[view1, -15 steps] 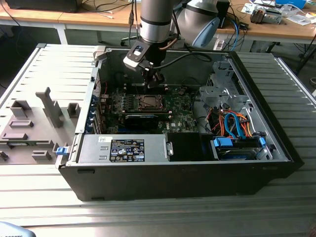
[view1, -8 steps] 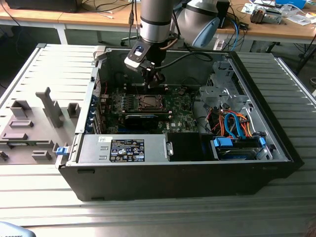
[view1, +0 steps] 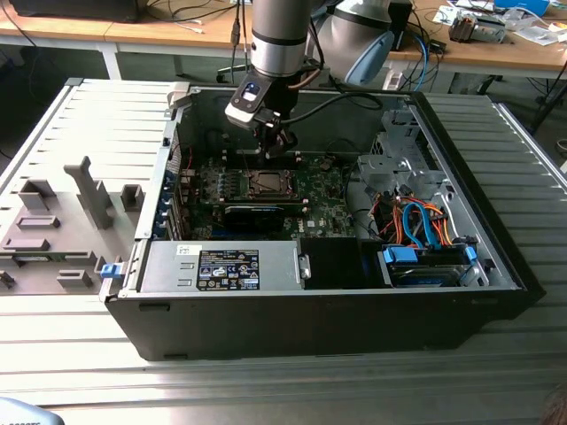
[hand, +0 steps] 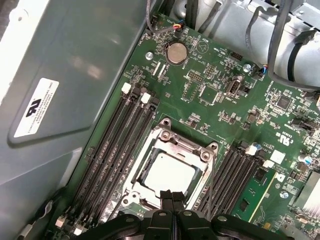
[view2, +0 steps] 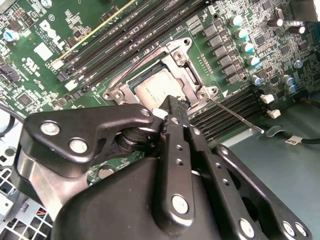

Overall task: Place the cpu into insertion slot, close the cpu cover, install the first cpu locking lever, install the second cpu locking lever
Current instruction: 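Install the first cpu locking lever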

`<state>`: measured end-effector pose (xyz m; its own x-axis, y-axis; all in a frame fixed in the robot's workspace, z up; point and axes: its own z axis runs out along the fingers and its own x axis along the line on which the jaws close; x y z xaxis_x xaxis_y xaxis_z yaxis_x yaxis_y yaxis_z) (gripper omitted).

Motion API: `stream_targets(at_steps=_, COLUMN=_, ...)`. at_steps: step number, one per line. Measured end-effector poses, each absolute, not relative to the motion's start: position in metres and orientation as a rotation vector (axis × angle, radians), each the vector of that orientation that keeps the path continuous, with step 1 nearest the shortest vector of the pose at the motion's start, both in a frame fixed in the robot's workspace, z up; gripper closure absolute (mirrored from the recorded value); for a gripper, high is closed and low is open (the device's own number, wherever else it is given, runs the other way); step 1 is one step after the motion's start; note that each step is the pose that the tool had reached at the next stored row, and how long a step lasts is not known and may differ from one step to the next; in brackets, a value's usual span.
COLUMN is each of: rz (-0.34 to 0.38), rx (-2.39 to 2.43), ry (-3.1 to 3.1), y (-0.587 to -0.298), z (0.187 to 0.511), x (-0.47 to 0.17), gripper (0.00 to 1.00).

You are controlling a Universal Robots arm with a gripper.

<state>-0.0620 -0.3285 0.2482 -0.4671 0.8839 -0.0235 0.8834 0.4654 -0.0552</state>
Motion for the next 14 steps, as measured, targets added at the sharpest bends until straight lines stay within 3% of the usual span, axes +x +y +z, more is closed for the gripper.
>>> stream_targets(at_steps=14, rz=0.094, rx=-1.552, ry=-2.722, y=-0.3285, z=0.2482, x=-0.0620, gripper=0.89)
